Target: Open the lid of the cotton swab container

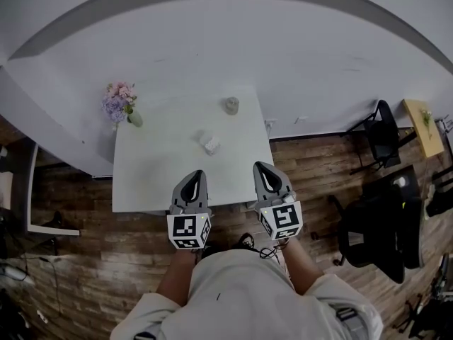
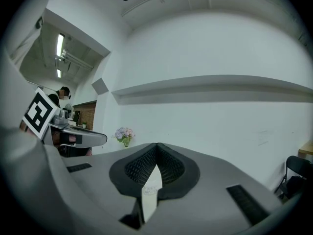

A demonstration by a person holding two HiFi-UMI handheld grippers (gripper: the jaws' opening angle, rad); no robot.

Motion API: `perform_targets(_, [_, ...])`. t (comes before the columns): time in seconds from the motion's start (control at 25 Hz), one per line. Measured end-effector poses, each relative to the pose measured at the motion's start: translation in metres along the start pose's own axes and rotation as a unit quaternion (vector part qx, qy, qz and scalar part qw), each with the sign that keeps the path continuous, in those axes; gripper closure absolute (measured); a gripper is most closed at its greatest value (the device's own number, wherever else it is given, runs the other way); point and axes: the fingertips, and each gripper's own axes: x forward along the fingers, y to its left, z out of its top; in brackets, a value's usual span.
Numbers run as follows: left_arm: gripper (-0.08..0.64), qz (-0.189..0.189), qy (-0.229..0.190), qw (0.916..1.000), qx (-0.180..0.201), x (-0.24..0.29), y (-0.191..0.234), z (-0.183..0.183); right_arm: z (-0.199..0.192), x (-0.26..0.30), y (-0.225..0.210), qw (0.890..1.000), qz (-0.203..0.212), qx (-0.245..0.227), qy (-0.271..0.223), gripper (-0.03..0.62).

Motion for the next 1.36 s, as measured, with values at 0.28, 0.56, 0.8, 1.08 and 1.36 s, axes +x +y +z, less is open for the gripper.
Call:
perform_targets(0.28, [0.540, -0.004, -0.001, 1.0000, 0.004, 0.001, -0.004, 0.003, 0.004, -0.003, -0.007, 1.000, -0.001, -0.004, -0.004, 0.594])
perform_targets(0.56, [0.540, -0.008, -0.009, 0.9998, 0.014, 0.004, -0.006, 0.008, 0.004, -0.004, -0.010, 1.000, -0.007, -0.007, 0.000, 0.594])
perform_targets(0.8, [0.540, -0.004, -0.008, 0.9999, 0.013, 0.001, -0.006, 0.005, 0.003, -0.007, -0.012, 1.000, -0.010, -0.007, -0.002, 0.594])
perform_targets(1.08, [0.540, 0.000, -0.007, 0.9999, 0.010, -0.004, -0.002, 0.004, -0.001, -0.008, -0.006, 1.000, -0.002, -0.008, 0.002, 0.594])
perform_targets(1.36, [0.540, -0.004, -0.008, 0.9999, 0.005, -0.008, -0.003, 0.001, -0.001, -0.011, -0.004, 1.000, -0.005, -0.006, 0.000, 0.594])
